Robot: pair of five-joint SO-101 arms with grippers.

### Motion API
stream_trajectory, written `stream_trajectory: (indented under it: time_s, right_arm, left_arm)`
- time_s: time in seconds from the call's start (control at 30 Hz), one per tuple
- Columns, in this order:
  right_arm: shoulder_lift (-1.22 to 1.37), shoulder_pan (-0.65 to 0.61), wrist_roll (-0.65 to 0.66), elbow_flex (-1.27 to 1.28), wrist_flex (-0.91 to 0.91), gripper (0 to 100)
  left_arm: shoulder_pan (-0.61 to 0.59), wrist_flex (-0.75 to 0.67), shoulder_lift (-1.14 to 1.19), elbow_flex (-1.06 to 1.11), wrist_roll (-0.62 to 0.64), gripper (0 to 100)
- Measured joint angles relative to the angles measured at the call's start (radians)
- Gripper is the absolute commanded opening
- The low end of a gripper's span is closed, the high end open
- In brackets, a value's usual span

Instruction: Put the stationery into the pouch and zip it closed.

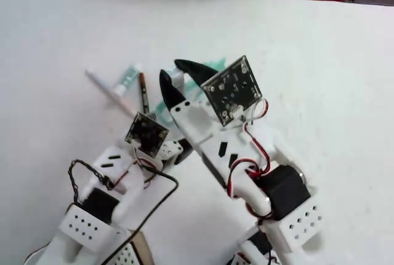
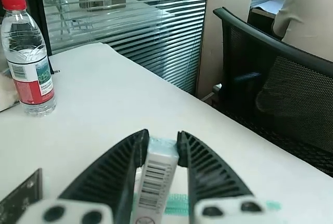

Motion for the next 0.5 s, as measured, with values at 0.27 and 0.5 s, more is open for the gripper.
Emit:
stream_trajectory:
  time_s: [0.27,0.5]
  right_arm:
    - [-0.003,0.002,0.0,0.023,-0.052,1.7]
    - [-0.006,0.002,-0.002,0.075,0.006,14.6]
  left_arm:
    - [0.0,0.0,0.0,0.0,0.0,30]
    - [-0.018,0.0,0.0,0.0,0.0,30]
